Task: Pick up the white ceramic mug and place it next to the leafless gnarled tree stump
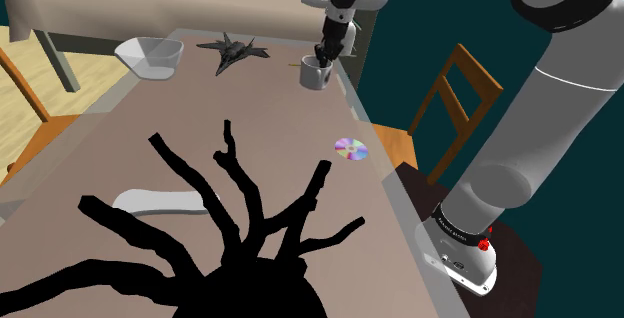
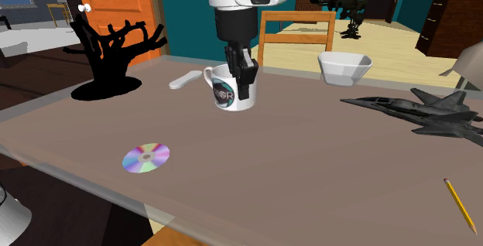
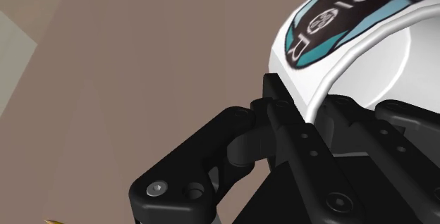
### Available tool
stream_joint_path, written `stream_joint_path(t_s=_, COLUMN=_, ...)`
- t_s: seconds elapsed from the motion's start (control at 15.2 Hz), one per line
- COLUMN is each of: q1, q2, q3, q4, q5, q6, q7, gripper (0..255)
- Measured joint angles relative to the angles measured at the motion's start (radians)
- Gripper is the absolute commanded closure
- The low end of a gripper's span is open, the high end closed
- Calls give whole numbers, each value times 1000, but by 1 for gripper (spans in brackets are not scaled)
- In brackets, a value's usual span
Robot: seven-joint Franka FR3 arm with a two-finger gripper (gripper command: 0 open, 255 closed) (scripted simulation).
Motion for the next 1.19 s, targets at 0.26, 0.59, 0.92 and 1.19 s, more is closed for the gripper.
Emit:
stream_joint_path(t_s=0.26, q1=0, q2=-12, q3=0, q4=38, q5=-4, q6=-50, q7=5, gripper=255)
stream_joint_path(t_s=0.59, q1=0, q2=-20, q3=-1, q4=98, q5=-8, q6=-117, q7=10, gripper=255)
stream_joint_path(t_s=0.92, q1=0, q2=-26, q3=0, q4=154, q5=-10, q6=-179, q7=16, gripper=255)
stream_joint_path(t_s=1.19, q1=-1, q2=-25, q3=-2, q4=209, q5=-11, q6=-233, q7=17, gripper=255)
